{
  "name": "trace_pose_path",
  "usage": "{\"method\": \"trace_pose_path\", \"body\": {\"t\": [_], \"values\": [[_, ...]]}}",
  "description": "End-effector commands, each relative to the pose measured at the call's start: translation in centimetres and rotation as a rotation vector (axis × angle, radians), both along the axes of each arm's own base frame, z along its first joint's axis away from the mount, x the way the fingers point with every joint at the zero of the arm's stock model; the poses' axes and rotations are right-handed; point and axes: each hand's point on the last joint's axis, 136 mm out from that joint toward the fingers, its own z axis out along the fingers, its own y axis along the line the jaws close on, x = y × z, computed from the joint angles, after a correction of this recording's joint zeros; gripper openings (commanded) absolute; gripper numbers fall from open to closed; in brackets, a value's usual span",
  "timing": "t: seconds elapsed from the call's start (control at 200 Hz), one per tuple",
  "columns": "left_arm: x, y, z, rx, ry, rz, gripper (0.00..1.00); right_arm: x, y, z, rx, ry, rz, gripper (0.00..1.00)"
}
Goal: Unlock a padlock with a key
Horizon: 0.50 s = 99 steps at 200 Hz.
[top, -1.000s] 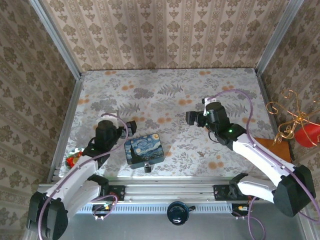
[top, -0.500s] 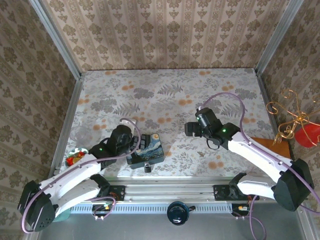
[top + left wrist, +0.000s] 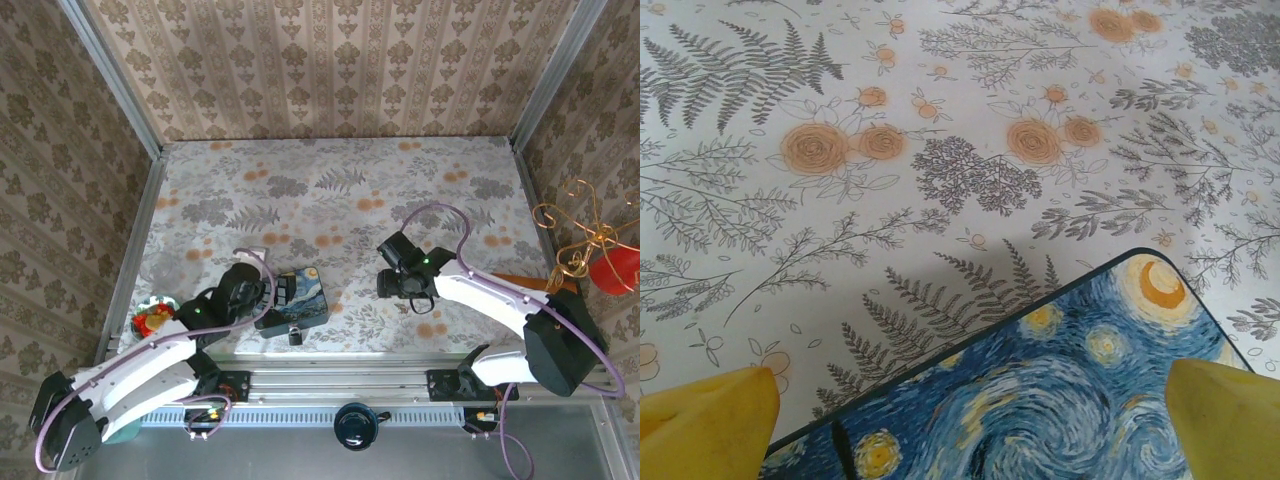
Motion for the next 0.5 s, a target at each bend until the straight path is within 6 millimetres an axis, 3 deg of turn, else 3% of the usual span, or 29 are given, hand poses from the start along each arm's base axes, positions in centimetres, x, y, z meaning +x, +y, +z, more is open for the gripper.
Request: {"method": "trace_pose_path", "body": {"t": [0.0,0.245,0.49], "values": [[0.2,0.5,-0.1,-0.022,-0.014,0.044,1.0,-1.8,-0.7,-1.6,-0.018,0.086,-0.034,0.66],[0.3,0.2,-0.4,-0.018,-0.006,0.039,1.0,-2.7,-1.0,-3.2,-0.008,0.111,-0.066,0.59],[0.6,-0.2,-0.2,-0.025,-0.012,0.035,1.0,-3.4,-0.8,-4.5,0.0,0.137,-0.076,0.45]]}}
